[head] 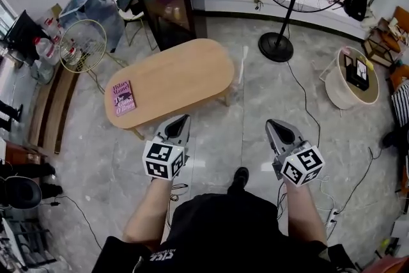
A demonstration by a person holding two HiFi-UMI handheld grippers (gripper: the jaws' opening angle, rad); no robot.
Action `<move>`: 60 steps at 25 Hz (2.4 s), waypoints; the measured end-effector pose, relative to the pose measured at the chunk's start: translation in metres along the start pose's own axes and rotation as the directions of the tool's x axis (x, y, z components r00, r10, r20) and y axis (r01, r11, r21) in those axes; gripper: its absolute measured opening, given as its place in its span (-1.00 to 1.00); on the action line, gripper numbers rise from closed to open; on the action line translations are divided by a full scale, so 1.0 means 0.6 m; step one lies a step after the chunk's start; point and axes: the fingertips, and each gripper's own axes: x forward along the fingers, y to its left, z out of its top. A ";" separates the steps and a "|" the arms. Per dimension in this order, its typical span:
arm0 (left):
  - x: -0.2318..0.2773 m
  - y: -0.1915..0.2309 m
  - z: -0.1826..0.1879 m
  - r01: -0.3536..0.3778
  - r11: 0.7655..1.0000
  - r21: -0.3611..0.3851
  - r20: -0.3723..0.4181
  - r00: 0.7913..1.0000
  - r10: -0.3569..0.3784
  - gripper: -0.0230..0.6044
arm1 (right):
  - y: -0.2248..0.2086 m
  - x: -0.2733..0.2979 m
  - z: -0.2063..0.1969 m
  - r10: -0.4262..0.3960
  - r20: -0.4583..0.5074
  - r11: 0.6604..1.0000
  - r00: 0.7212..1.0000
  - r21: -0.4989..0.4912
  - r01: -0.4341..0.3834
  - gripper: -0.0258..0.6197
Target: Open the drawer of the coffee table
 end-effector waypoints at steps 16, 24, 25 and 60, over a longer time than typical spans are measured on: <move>0.137 0.035 0.015 -0.110 0.991 -0.073 -0.006 0.994 0.110 -0.92 | -0.141 0.138 0.011 0.172 -0.092 0.985 0.981 -0.006 -0.173 -0.91; 0.160 0.177 0.025 -0.145 0.981 -0.125 0.043 0.987 0.152 -0.92 | -0.088 0.302 0.042 0.250 -0.174 0.962 0.952 -0.068 -0.265 -0.90; 0.158 0.193 0.024 -0.154 0.979 -0.133 0.045 0.986 0.161 -0.92 | -0.081 0.319 0.045 0.256 -0.182 0.959 0.949 -0.074 -0.273 -0.90; 0.276 0.192 -0.146 -0.266 0.936 -0.231 -0.053 0.964 0.260 -0.92 | -0.116 0.476 -0.140 0.455 -0.395 0.848 0.798 -0.082 -0.524 -0.90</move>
